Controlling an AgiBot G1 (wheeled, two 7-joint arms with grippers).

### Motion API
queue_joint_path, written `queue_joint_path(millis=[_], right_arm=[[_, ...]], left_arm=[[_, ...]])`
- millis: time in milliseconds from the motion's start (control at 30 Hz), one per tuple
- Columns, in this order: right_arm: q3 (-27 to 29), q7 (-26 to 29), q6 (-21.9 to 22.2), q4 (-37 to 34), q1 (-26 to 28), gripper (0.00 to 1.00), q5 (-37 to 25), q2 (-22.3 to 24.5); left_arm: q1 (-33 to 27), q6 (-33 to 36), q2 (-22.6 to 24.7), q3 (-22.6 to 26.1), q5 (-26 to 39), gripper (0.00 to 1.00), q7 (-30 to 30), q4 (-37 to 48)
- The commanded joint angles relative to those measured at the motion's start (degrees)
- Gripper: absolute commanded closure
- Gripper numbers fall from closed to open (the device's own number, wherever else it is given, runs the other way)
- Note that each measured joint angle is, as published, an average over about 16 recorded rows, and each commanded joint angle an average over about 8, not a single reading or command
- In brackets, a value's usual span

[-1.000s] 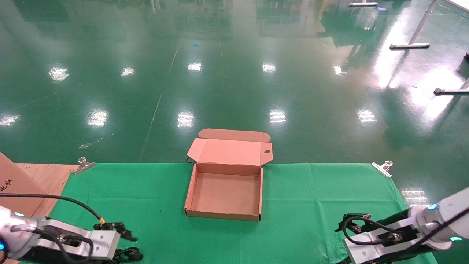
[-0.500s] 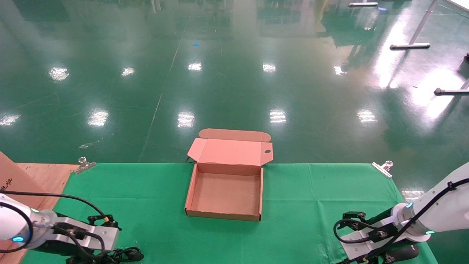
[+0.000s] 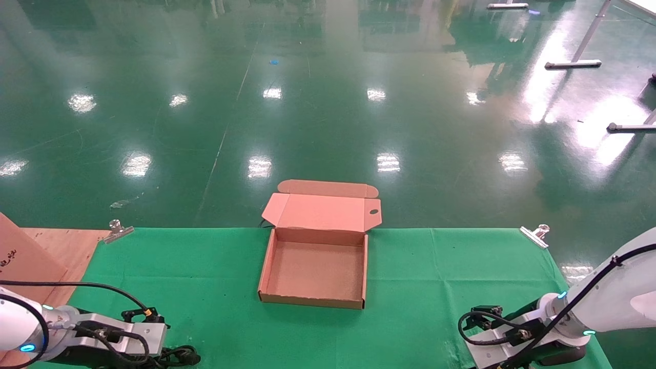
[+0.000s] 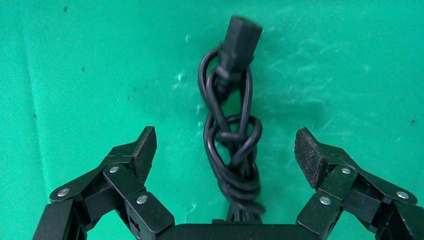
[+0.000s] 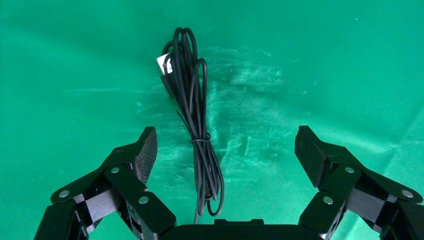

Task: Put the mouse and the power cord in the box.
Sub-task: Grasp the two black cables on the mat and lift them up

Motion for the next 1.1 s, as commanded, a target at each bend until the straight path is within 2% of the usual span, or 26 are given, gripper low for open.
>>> queue_joint_path(millis=[33, 67, 100, 133, 600, 1100], right_arm=[[0.1, -0.8, 0.2, -1.4, 0.3, 0.80, 0.2, -0.3], [0.1, -1.1, 0.3, -1.8, 0.4, 0.92, 0.1, -0.5], [0.0, -1.4, 0.4, -2.3, 0.4, 0.98, 0.0, -0.6], [0.0, -1.7, 0.6, -2.7, 0.4, 1.00, 0.0, -0.8], [0.0, -4.2, 2.4, -6.4, 0.5, 1.00, 0.1, -2.0], [0.3, -5.0, 2.5, -8.0, 0.7, 1.00, 0.4, -2.6]], left_arm=[[0.1, -0.5, -0.1, -0.2, -0.3, 0.69, 0.3, 0.7], [0.1, -0.6, 0.0, -0.2, -0.3, 0.81, 0.4, 0.8], [0.2, -0.8, 0.0, -0.3, -0.4, 0.94, 0.6, 1.0], [0.2, -0.9, 0.0, -0.3, -0.4, 1.00, 0.7, 1.1], [0.8, -4.2, 0.4, -0.4, -0.5, 1.00, 1.8, 2.1], [0.9, -6.0, 0.8, -0.4, -0.6, 1.00, 1.8, 2.6]])
